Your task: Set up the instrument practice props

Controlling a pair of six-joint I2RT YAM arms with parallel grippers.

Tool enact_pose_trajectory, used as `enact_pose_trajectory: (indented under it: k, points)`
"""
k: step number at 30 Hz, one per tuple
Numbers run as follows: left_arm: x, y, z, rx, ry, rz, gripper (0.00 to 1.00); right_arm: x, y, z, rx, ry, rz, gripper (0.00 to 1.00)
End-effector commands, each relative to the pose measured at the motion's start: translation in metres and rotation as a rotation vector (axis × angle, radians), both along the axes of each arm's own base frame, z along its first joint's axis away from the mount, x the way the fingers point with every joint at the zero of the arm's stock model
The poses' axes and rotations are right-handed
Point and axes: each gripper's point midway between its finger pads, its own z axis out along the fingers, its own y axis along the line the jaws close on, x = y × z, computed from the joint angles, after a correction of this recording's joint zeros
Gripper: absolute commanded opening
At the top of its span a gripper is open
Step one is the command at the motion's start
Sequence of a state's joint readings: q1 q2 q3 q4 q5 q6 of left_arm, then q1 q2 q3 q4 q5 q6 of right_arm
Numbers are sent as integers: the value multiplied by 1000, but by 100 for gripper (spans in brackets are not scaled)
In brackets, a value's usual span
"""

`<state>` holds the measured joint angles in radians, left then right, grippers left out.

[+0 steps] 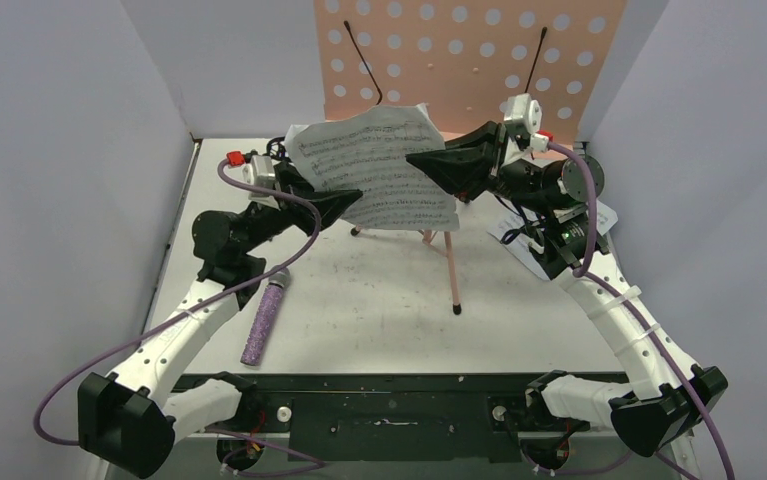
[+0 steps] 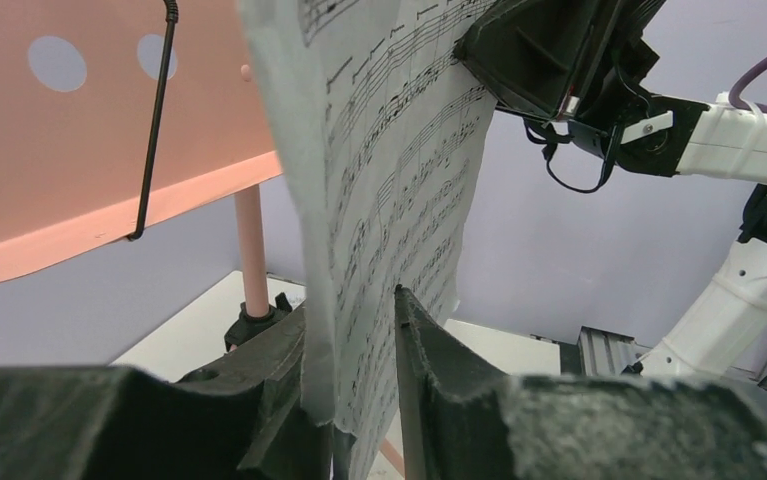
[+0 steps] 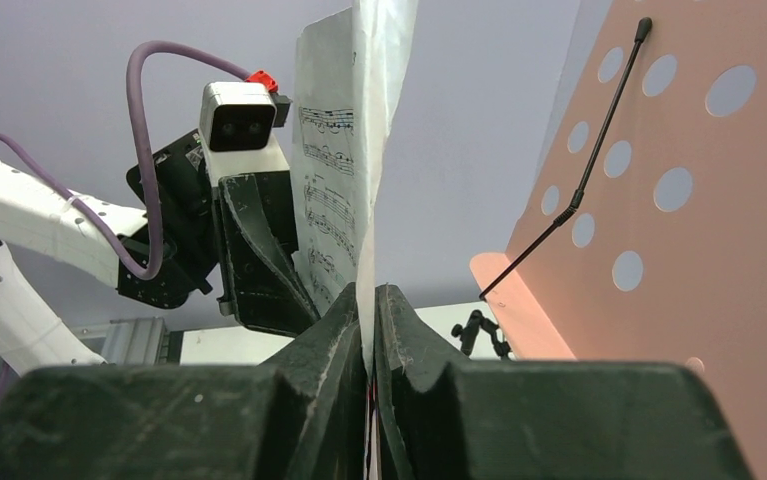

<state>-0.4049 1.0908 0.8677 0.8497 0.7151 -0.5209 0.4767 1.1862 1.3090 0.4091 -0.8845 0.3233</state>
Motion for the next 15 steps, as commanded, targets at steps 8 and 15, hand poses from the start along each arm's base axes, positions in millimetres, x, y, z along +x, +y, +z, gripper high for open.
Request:
enact_pose_trajectory:
  k: [8, 15]
  points:
    - [-14, 1, 20, -33, -39, -41, 0, 0, -5, 0, -19, -24, -29, 14]
    - [-16, 4, 7, -39, 35, -37, 0, 3, -10, -6, -46, -8, -75, 58]
